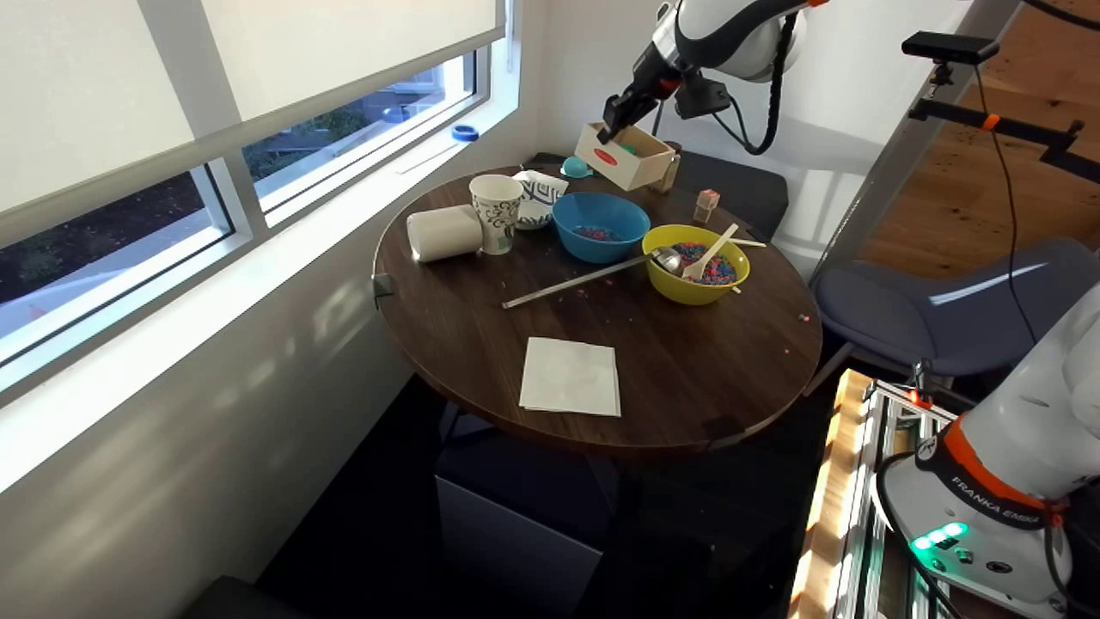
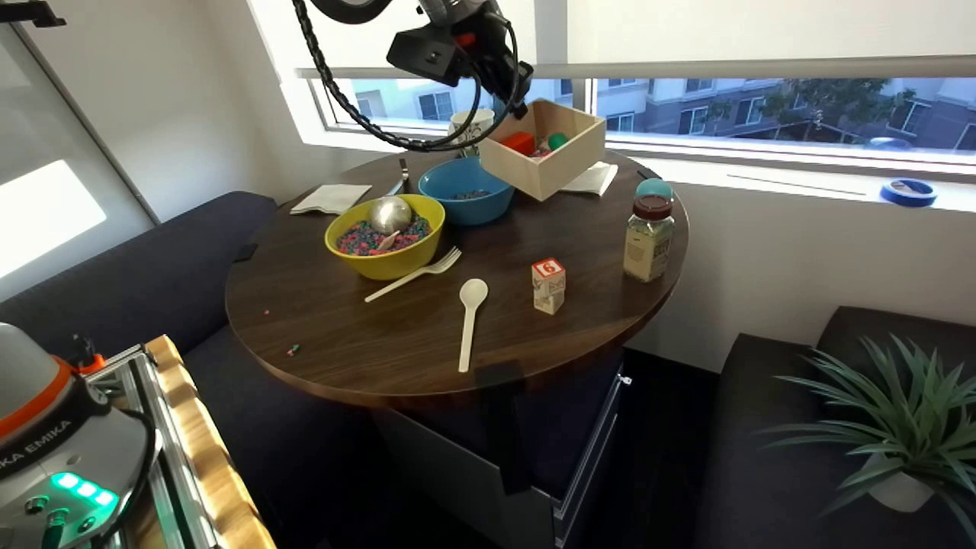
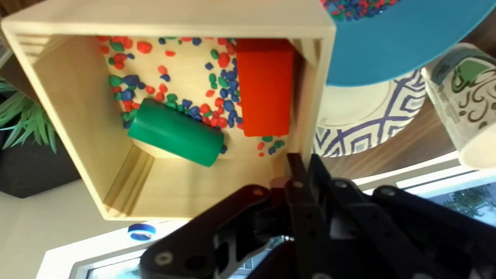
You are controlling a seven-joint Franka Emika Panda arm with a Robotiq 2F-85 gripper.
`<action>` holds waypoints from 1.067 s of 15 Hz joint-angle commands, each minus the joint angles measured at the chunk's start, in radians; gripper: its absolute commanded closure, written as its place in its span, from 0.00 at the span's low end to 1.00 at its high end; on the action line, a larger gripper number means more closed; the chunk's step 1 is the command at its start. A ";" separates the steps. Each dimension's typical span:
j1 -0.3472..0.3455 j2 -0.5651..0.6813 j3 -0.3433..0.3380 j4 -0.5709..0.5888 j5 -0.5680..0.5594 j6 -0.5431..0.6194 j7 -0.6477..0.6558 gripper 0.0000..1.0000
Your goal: Spill the contents of the box into the blue bowl
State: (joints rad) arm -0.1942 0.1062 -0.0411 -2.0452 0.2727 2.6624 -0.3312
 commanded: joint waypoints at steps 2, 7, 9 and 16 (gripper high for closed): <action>0.026 -0.056 0.029 -0.020 0.165 -0.097 -0.091 0.93; 0.061 -0.105 0.027 -0.033 0.299 -0.196 -0.163 0.93; 0.070 -0.129 0.020 -0.037 0.340 -0.248 -0.192 0.93; 0.086 -0.157 -0.014 -0.019 0.437 -0.445 -0.240 0.93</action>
State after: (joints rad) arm -0.1249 -0.0254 -0.0242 -2.0521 0.6506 2.2822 -0.5343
